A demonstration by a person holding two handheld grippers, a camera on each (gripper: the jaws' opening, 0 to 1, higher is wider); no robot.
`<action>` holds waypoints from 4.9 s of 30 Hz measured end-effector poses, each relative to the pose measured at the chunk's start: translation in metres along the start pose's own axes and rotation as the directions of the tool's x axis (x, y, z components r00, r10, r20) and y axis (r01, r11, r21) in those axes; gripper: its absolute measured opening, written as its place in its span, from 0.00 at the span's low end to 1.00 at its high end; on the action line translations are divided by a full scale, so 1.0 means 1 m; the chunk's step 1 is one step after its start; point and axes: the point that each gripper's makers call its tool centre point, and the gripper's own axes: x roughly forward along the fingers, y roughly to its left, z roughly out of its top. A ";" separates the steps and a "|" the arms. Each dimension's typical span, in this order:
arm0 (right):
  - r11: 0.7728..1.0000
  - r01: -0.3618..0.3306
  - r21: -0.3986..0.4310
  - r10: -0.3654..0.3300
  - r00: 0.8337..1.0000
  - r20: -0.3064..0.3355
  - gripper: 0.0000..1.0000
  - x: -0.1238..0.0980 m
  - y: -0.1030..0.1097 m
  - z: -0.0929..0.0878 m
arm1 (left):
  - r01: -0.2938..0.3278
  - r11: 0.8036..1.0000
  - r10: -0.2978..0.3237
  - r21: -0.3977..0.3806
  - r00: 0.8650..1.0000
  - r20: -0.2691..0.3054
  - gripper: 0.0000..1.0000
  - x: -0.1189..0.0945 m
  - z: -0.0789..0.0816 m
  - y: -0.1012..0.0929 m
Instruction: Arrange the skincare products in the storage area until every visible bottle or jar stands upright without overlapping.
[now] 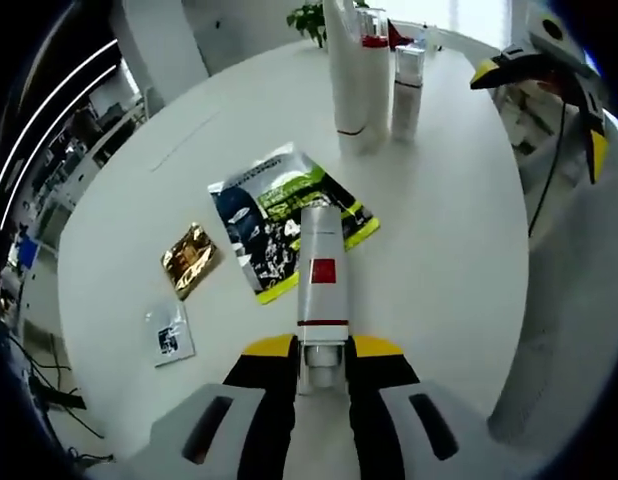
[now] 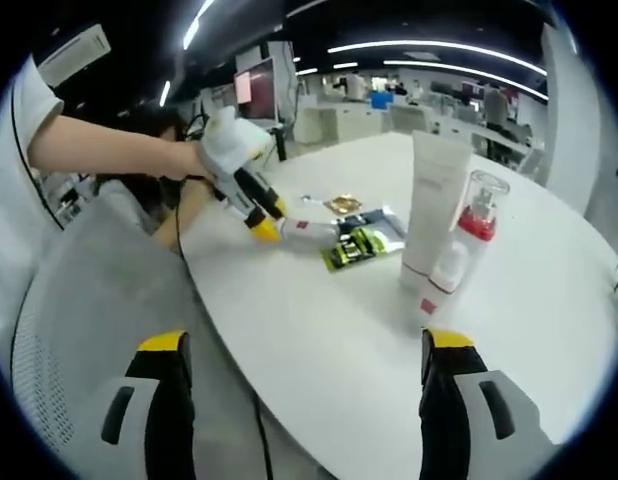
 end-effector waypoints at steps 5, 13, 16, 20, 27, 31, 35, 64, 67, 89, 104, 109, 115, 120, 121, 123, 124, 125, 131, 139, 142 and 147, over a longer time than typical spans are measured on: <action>0.999 -0.052 0.005 0.052 0.998 0.030 0.91 0.001 0.009 0.007 | 0.017 0.998 -0.017 0.057 1.000 0.002 0.19 -0.013 0.005 -0.008; 0.993 -0.106 -0.049 0.108 0.993 0.043 0.85 0.006 0.018 0.025 | 0.021 0.983 -0.021 0.181 1.000 -0.004 0.19 -0.040 0.022 -0.029; 0.986 -0.139 -0.088 0.144 0.988 0.054 0.83 0.008 0.019 0.035 | 0.031 0.973 -0.030 0.230 1.000 -0.006 0.19 -0.049 0.026 -0.039; 0.969 -0.204 -0.139 0.213 0.976 0.052 0.73 0.009 0.026 0.047 | 0.040 0.964 -0.044 0.262 0.999 0.010 0.19 -0.056 0.030 -0.045; 0.941 -0.258 -0.217 0.267 0.964 0.009 0.68 0.021 0.028 0.057 | 0.058 0.942 -0.067 0.331 0.998 0.015 0.19 -0.076 0.045 -0.070; 0.920 -0.276 -0.277 0.283 0.959 -0.016 0.64 0.028 0.032 0.061 | 0.076 0.930 -0.077 0.360 0.997 -0.012 0.19 -0.083 0.048 -0.080; 0.879 -0.285 -0.382 0.287 0.956 -0.054 0.54 0.035 0.039 0.066 | 0.119 0.923 -0.112 0.367 0.993 -0.041 0.19 -0.090 0.051 -0.089; 0.772 -0.336 -0.539 0.262 0.941 -0.212 0.20 0.061 0.065 0.052 | 0.259 0.872 -0.224 0.416 0.966 -0.133 0.19 -0.099 0.069 -0.111; 0.785 -0.326 -0.527 0.256 0.945 -0.203 0.19 0.061 0.064 0.051 | 0.261 0.872 -0.231 0.414 0.965 -0.121 0.20 -0.099 0.070 -0.111; 0.861 -0.157 -0.484 0.140 0.988 -0.072 0.18 0.044 0.027 0.061 | 0.141 0.989 -0.148 0.045 0.938 0.313 0.43 -0.106 0.114 -0.072; 0.976 0.049 -0.214 -0.005 0.979 0.203 0.18 0.024 0.002 0.096 | 0.355 0.804 0.059 -0.478 0.751 0.657 0.60 -0.128 0.137 -0.047; 0.980 0.070 -0.187 -0.019 0.965 0.260 0.19 0.019 0.007 0.112 | 0.442 0.718 0.113 -0.538 0.688 0.717 0.57 -0.133 0.147 -0.047; 0.986 0.084 -0.143 -0.038 0.954 0.298 0.19 0.017 0.014 0.123 | 0.477 0.666 0.182 -0.573 0.640 0.746 0.35 -0.137 0.157 -0.047; 0.985 0.092 -0.145 -0.045 0.954 0.296 0.19 0.020 0.014 0.123 | 0.488 0.636 0.206 -0.597 0.639 0.741 0.29 -0.134 0.160 -0.049; 0.984 0.097 -0.150 -0.049 0.954 0.296 0.19 0.020 0.013 0.124 | 0.485 0.634 0.211 -0.602 0.640 0.739 0.27 -0.133 0.159 -0.048; 0.982 0.109 -0.155 -0.060 0.954 0.294 0.19 0.021 0.012 0.124 | 0.480 0.621 0.227 -0.620 0.647 0.728 0.21 -0.130 0.156 -0.047; 0.979 0.119 -0.167 -0.067 0.955 0.288 0.19 0.021 0.013 0.124 | 0.476 0.618 0.236 -0.625 0.647 0.725 0.21 -0.130 0.155 -0.046; 0.977 0.129 -0.172 -0.076 0.956 0.284 0.19 0.021 0.013 0.124 | 0.478 0.612 0.239 -0.631 0.648 0.723 0.21 -0.130 0.154 -0.046; 0.974 0.143 -0.177 -0.092 0.959 0.268 0.19 0.023 0.014 0.122 | 0.538 0.543 0.225 -0.645 0.647 0.729 0.17 -0.131 0.154 -0.049; 0.985 0.013 -0.175 0.036 0.960 0.278 0.23 0.019 0.029 0.118 | 0.430 0.764 0.087 -0.481 0.670 0.737 0.16 -0.145 0.163 -0.063; 0.983 -0.039 -0.181 0.089 0.957 0.278 0.22 0.016 0.034 0.117 | 0.319 0.883 0.016 -0.345 0.713 0.700 0.15 -0.148 0.164 -0.067; 0.970 -0.107 -0.219 0.164 0.950 0.264 0.22 0.012 0.034 0.115 | 0.310 0.932 -0.098 -0.189 0.717 0.690 0.15 -0.159 0.169 -0.074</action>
